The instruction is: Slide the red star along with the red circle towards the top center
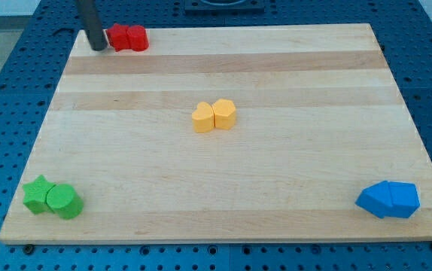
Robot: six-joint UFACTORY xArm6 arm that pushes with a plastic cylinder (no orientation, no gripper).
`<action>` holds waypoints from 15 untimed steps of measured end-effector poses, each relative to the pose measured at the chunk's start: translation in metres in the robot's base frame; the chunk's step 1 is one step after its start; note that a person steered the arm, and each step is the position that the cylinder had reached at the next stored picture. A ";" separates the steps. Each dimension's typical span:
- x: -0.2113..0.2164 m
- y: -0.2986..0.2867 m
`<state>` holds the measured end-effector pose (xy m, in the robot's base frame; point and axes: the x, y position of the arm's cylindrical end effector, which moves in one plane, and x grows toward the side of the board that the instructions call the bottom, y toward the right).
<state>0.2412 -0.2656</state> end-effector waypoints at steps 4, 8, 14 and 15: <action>-0.026 0.001; -0.026 0.089; -0.001 0.077; -0.001 0.103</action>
<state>0.2399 -0.1629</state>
